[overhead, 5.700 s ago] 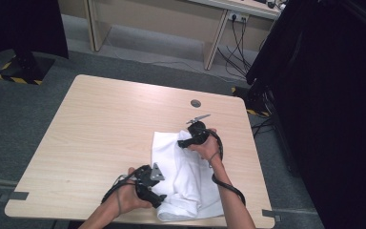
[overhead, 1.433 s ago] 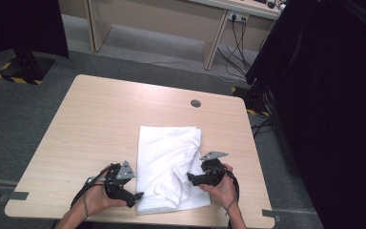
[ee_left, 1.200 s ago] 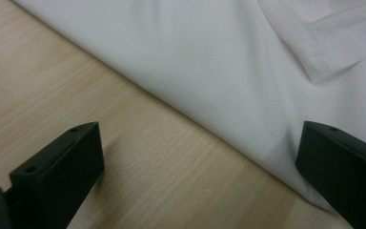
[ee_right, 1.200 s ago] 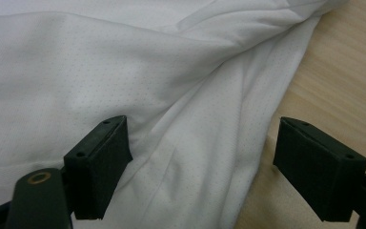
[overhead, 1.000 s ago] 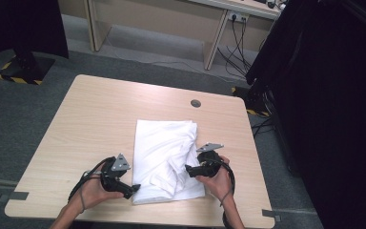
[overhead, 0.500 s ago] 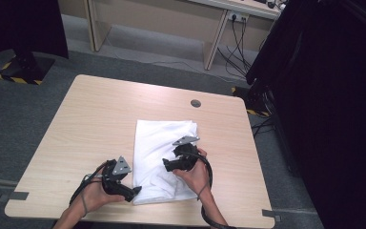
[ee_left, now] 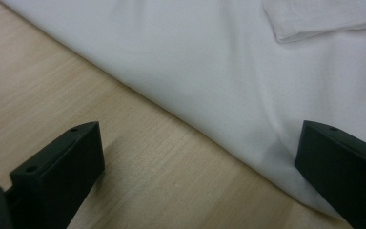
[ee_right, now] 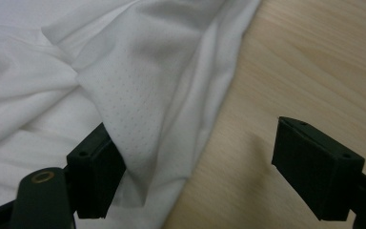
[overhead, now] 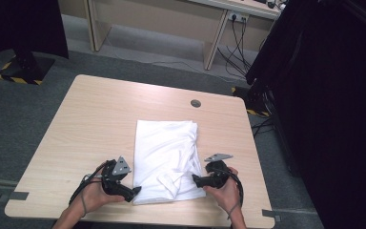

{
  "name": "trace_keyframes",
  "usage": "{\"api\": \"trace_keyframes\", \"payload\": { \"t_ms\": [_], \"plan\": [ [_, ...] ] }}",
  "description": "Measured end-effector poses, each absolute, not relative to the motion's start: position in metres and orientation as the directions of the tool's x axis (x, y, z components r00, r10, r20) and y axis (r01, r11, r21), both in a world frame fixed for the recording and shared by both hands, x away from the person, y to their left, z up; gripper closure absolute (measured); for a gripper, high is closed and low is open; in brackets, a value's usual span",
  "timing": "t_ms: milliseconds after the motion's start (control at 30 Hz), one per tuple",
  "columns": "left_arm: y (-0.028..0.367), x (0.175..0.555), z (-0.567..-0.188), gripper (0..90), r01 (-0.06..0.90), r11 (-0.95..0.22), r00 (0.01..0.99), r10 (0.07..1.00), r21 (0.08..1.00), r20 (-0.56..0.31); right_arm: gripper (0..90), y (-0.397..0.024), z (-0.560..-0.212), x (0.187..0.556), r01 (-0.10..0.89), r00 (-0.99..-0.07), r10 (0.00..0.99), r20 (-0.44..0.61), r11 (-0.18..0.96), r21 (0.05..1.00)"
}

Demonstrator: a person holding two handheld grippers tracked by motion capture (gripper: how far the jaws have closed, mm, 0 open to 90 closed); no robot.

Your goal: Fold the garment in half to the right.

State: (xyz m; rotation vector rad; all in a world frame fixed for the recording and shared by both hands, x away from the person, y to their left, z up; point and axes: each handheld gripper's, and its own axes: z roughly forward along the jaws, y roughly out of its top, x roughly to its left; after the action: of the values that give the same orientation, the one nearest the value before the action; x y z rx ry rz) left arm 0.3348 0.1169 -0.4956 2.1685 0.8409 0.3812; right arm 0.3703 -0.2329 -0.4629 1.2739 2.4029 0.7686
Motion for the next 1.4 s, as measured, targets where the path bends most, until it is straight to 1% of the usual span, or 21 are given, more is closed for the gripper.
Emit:
{"api": "trace_keyframes", "payload": {
  "t_ms": [67, 167, 400, 467, 567, 633, 733, 800, 867, 933, 1000, 1033, 1133, 1200, 1300, 1400],
  "plan": [
    [0.117, 0.335, -0.496, 1.3, 0.446, -0.491, 0.738, 0.675, 0.749, 0.002, 20.0, -0.24, -0.459, 0.366, 0.661, -0.542, 0.838, -0.056, 0.467, 0.587],
    [0.117, 0.335, -0.496, 1.3, 0.447, -0.49, 0.737, 0.675, 0.749, 0.002, 20.2, -0.243, -0.45, 0.364, 0.647, -0.542, 0.84, -0.03, 0.439, 0.623],
    [0.117, 0.335, -0.496, 1.3, 0.447, -0.489, 0.737, 0.676, 0.749, 0.001, 19.5, -0.229, -0.429, 0.369, 0.59, -0.568, 0.822, -0.021, 0.426, 0.686],
    [0.117, 0.335, -0.496, 1.3, 0.447, -0.489, 0.737, 0.676, 0.749, 0.001, 19.4, -0.223, -0.426, 0.371, 0.57, -0.572, 0.82, -0.023, 0.417, 0.708],
    [0.117, 0.334, -0.496, 1.3, 0.448, -0.488, 0.736, 0.677, 0.749, 0.001, 19.2, -0.215, -0.427, 0.375, 0.565, -0.585, 0.811, -0.01, 0.416, 0.713],
    [0.117, 0.334, -0.496, 1.3, 0.448, -0.489, 0.736, 0.677, 0.749, 0.002, 19.2, -0.21, -0.43, 0.379, 0.563, -0.578, 0.816, -0.03, 0.425, 0.709],
    [0.117, 0.334, -0.496, 1.3, 0.448, -0.488, 0.735, 0.678, 0.749, 0.002, 19.2, -0.212, -0.445, 0.386, 0.598, -0.548, 0.831, -0.095, 0.468, 0.651],
    [0.117, 0.334, -0.496, 1.3, 0.449, -0.488, 0.735, 0.678, 0.749, 0.002, 19.7, -0.22, -0.455, 0.388, 0.628, -0.535, 0.838, -0.107, 0.479, 0.613],
    [0.117, 0.334, -0.496, 1.3, 0.449, -0.488, 0.735, 0.679, 0.749, 0.002, 19.2, -0.234, -0.46, 0.384, 0.644, -0.497, 0.852, -0.163, 0.488, 0.59],
    [0.117, 0.334, -0.496, 1.3, 0.449, -0.487, 0.734, 0.679, 0.749, 0.001, 19.9, -0.25, -0.461, 0.382, 0.665, -0.467, 0.874, -0.137, 0.449, 0.596],
    [0.117, 0.334, -0.496, 1.3, 0.449, -0.487, 0.734, 0.679, 0.749, 0.002, 19.2, -0.259, -0.46, 0.379, 0.675, -0.43, 0.886, -0.176, 0.445, 0.588],
    [0.117, 0.334, -0.496, 1.3, 0.449, -0.487, 0.734, 0.679, 0.749, 0.002, 19.2, -0.261, -0.457, 0.377, 0.67, -0.421, 0.89, -0.173, 0.434, 0.603],
    [0.117, 0.334, -0.496, 1.3, 0.449, -0.488, 0.734, 0.679, 0.749, 0.002, 18.8, -0.256, -0.448, 0.375, 0.63, -0.468, 0.88, -0.083, 0.398, 0.667],
    [0.117, 0.334, -0.496, 1.3, 0.449, -0.488, 0.734, 0.679, 0.749, 0.003, 18.7, -0.246, -0.444, 0.376, 0.61, -0.496, 0.867, -0.048, 0.387, 0.691],
    [0.117, 0.334, -0.496, 1.3, 0.451, -0.486, 0.731, 0.682, 0.749, 0.003, 18.6, -0.232, -0.45, 0.378, 0.601, -0.539, 0.84, -0.059, 0.433, 0.672],
    [0.117, 0.333, -0.496, 1.3, 0.451, -0.486, 0.731, 0.682, 0.749, 0.003, 18.8, -0.232, -0.461, 0.379, 0.623, -0.534, 0.839, -0.102, 0.472, 0.624]
  ]
}}
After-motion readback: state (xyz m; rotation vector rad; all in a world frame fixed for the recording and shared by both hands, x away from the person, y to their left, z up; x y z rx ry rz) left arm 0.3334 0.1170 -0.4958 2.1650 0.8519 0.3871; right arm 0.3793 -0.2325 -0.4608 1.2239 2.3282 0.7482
